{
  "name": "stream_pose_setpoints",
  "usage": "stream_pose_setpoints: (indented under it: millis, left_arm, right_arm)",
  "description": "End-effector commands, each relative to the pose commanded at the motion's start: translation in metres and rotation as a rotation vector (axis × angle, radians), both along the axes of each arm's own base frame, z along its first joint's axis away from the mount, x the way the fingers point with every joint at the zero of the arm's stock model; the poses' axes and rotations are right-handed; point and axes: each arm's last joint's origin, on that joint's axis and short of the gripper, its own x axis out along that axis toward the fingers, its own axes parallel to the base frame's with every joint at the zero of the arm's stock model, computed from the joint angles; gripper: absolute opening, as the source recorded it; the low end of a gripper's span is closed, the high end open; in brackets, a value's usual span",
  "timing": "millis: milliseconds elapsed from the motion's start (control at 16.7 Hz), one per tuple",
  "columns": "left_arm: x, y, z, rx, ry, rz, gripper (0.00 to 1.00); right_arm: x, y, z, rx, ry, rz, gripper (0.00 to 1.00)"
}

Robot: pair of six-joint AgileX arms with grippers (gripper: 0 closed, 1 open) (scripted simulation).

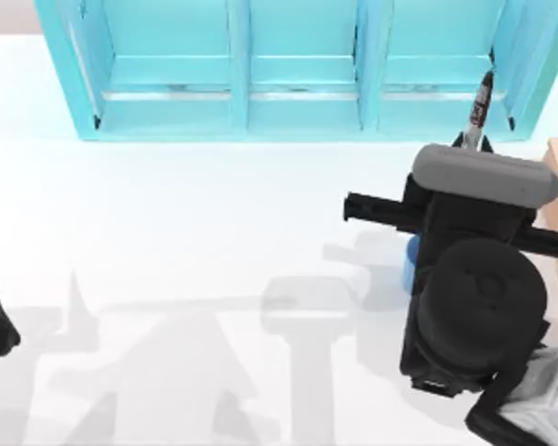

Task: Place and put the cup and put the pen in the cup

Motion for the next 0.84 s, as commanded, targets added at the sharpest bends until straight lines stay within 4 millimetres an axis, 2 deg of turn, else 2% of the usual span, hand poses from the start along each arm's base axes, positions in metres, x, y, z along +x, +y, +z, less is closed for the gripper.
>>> stream_pose_setpoints:
  millis: [480, 840]
  left_arm:
    - [0.0000, 0.0000, 0.0000, 0.000, 0.000, 0.000, 1.00]
    - [0.0000, 0.0000, 0.0000, 0.000, 0.000, 0.000, 1.00]
  right_arm:
    - [0.0000, 0.0000, 0.0000, 0.000, 0.000, 0.000, 0.98]
    - [0.0000, 0.0000, 0.0000, 0.000, 0.000, 0.000, 1.00]
